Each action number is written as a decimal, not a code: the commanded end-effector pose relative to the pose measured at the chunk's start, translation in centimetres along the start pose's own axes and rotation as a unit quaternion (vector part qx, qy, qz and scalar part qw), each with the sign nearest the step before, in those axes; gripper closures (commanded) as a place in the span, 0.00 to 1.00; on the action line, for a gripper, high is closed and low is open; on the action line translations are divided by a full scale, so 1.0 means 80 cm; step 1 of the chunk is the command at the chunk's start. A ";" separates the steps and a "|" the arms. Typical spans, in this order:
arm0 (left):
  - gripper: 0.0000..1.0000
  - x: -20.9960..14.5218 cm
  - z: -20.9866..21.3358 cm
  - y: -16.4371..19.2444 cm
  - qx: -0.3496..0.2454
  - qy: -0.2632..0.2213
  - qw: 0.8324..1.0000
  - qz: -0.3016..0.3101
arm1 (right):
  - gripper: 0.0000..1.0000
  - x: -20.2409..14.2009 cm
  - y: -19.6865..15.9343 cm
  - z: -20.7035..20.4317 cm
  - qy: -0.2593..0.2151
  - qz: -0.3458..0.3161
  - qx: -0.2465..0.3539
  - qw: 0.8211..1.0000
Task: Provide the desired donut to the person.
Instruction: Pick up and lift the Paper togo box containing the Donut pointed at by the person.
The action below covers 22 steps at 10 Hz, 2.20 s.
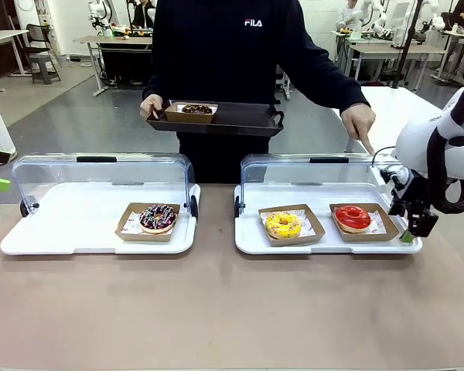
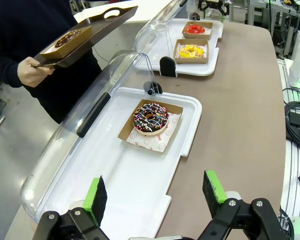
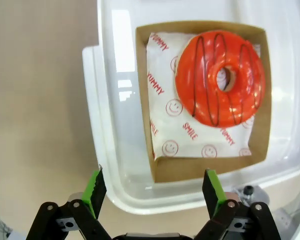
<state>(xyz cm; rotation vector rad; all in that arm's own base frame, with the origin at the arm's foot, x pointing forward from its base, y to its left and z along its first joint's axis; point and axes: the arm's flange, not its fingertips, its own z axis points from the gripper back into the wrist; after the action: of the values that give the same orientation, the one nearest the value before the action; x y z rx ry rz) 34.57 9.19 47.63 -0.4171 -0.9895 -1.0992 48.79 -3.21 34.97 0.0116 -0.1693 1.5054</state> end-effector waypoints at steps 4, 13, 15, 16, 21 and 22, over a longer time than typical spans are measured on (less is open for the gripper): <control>0.00 0.001 0.001 0.001 -0.001 -0.006 1.000 0.006 | 0.00 0.000 -0.029 -0.031 -0.025 0.000 -0.036 0.999; 0.00 0.001 0.001 0.001 -0.001 -0.006 1.000 0.006 | 0.97 -0.010 -0.037 -0.035 -0.010 0.015 -0.007 1.000; 0.00 0.001 0.001 0.001 -0.001 -0.006 1.000 0.006 | 1.00 -0.009 -0.036 -0.040 -0.023 0.020 0.013 0.999; 0.00 0.001 0.001 0.001 -0.001 -0.006 1.000 0.006 | 1.00 -0.011 -0.033 -0.037 -0.021 0.016 0.018 0.999; 0.00 0.001 0.001 0.001 -0.001 -0.006 1.000 0.006 | 1.00 -0.004 0.013 0.011 -0.025 0.039 0.002 0.999; 0.00 0.001 0.001 0.001 -0.001 -0.006 1.000 0.006 | 1.00 -0.001 0.041 0.037 -0.038 0.039 -0.003 0.999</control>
<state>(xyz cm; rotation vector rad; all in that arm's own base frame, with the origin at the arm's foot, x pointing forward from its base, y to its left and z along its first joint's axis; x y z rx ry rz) 34.57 9.19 47.61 -0.4182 -0.9889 -1.0990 48.39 -3.49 35.85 0.0421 -0.2024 1.5520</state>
